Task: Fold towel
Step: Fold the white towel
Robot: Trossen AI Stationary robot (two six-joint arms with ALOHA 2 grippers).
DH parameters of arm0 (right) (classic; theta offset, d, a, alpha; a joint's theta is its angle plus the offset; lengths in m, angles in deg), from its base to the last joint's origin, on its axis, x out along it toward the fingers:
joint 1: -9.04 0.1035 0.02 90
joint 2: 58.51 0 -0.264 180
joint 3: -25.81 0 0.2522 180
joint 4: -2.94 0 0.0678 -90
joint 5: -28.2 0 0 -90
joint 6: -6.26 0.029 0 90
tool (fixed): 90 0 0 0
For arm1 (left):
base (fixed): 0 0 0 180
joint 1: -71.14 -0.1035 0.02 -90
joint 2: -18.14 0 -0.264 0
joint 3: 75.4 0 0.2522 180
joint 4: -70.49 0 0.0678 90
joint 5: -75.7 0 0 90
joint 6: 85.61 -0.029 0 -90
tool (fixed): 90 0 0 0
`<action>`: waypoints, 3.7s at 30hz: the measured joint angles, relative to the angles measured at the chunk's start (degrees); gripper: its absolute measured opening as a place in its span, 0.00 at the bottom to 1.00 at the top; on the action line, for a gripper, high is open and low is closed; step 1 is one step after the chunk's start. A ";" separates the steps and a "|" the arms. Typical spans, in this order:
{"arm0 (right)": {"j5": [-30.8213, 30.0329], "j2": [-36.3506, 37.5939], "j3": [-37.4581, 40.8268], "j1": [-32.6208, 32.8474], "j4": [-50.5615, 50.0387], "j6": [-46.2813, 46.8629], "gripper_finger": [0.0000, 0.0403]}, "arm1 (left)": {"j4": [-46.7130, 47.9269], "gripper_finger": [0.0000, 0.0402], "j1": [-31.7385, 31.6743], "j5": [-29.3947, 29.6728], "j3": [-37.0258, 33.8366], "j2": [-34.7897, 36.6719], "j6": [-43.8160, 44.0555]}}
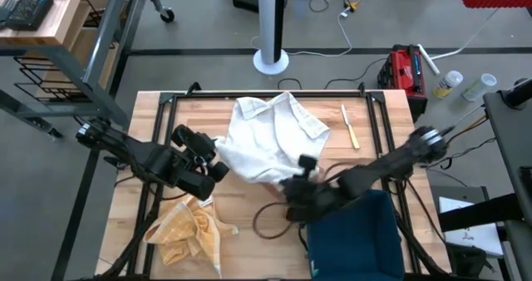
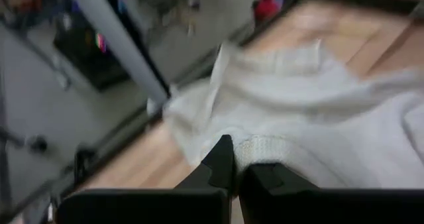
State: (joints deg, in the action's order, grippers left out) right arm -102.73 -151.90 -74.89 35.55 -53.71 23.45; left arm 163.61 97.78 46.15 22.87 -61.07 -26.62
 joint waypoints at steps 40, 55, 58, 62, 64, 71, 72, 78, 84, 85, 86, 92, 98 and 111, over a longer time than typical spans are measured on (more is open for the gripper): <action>-3.85 7.55 -26.29 12.08 -40.38 16.48 0.00 | 3.50 0.00 8.61 -13.29 24.94 -4.62 -15.06; 16.79 -0.67 -26.21 17.44 -40.49 26.75 0.00 | -4.58 0.00 15.41 -42.50 3.87 -8.90 9.36; 18.19 -0.19 -26.20 17.32 -40.74 26.80 0.00 | -10.91 0.00 16.01 -44.74 0.65 -8.88 9.12; 17.19 0.87 -26.12 14.01 -43.20 26.76 0.00 | -11.52 0.00 15.72 -41.13 0.13 -8.75 5.19; 16.04 1.43 -25.58 11.17 -46.46 27.23 0.00 | -10.46 0.00 14.74 -35.69 0.09 -8.38 1.96; 18.94 2.64 -15.83 -0.77 -47.14 24.94 0.00 | -3.59 0.00 8.08 -30.96 0.09 -7.21 -5.46; 18.94 2.69 -14.29 -2.62 -47.16 23.79 0.00 | -2.25 0.00 6.59 -31.34 -0.09 -7.22 -6.41; 18.89 2.74 -6.99 -13.27 -44.39 14.83 0.00 | -3.20 0.00 -3.73 -43.03 -5.44 -7.26 -16.22; 22.77 2.61 -1.81 -23.35 -35.59 1.10 0.00 | -6.05 0.00 -10.96 -47.35 -12.20 -7.13 -23.87; 24.72 2.56 -0.89 -25.19 -33.33 -1.24 0.00 | -6.50 0.00 -12.09 -48.12 -12.92 -7.11 -25.04; 26.92 2.53 0.02 -26.95 -31.25 -3.54 0.00 | -7.16 0.00 -13.24 -48.91 -13.53 -7.11 -26.24; 35.39 0.89 4.62 -36.65 -23.65 -12.11 0.00 | -11.40 0.00 -18.99 -51.86 -15.64 -7.09 -34.49; 36.06 -2.99 7.11 -44.26 -22.13 -16.80 0.00 | -14.89 0.00 -24.72 -52.47 -16.96 -7.09 -41.06; 36.74 -7.40 2.45 -51.67 -17.19 -23.91 0.00 | -18.74 0.00 -37.30 -31.75 -18.84 -7.09 -46.70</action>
State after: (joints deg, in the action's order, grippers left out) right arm -65.98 -159.30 -72.44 -16.12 -70.89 -0.45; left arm 144.86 60.48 14.40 4.03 -68.16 -73.32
